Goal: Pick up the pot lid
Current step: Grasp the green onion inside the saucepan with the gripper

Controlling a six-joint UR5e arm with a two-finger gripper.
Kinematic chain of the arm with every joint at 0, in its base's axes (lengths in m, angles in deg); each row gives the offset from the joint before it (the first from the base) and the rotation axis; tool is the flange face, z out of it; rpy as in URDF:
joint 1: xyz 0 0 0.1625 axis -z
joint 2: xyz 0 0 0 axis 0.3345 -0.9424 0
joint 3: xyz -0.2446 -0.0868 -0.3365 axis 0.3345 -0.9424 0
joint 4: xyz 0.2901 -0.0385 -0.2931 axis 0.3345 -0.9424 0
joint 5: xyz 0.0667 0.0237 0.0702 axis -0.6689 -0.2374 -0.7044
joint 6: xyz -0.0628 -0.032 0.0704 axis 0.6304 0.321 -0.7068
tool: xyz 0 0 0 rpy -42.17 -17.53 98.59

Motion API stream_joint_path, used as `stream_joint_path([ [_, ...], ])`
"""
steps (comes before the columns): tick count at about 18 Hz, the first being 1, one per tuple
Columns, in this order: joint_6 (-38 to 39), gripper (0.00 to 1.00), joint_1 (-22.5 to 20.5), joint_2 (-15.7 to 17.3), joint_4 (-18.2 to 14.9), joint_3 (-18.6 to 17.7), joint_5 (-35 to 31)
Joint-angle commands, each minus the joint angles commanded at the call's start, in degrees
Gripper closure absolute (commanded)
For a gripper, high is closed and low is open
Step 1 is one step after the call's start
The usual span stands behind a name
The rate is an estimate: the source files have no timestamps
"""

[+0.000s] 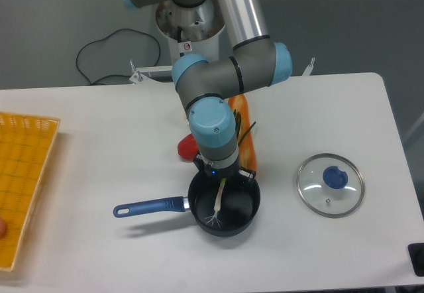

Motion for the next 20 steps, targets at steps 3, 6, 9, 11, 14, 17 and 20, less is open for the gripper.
stream_joint_path([
  [3,-0.3,1.0,-0.3,0.2,-0.3,0.0,1.1],
  [6,-0.8,1.0,-0.3,0.4,-0.3,0.1,1.7],
  [9,-0.8,1.0,-0.4,0.5,-0.4,0.3,1.8],
  [11,-0.8,1.0,-0.9,1.3,-0.5,0.4,2.5],
  [14,-0.8,1.0,-1.3,3.2,-0.7,0.4,3.8],
  [17,-0.7,1.0,-1.1,5.0,-0.7,1.1,5.6],
  [20,0.0,1.0,-0.7,6.2,-0.7,2.9,8.6],
])
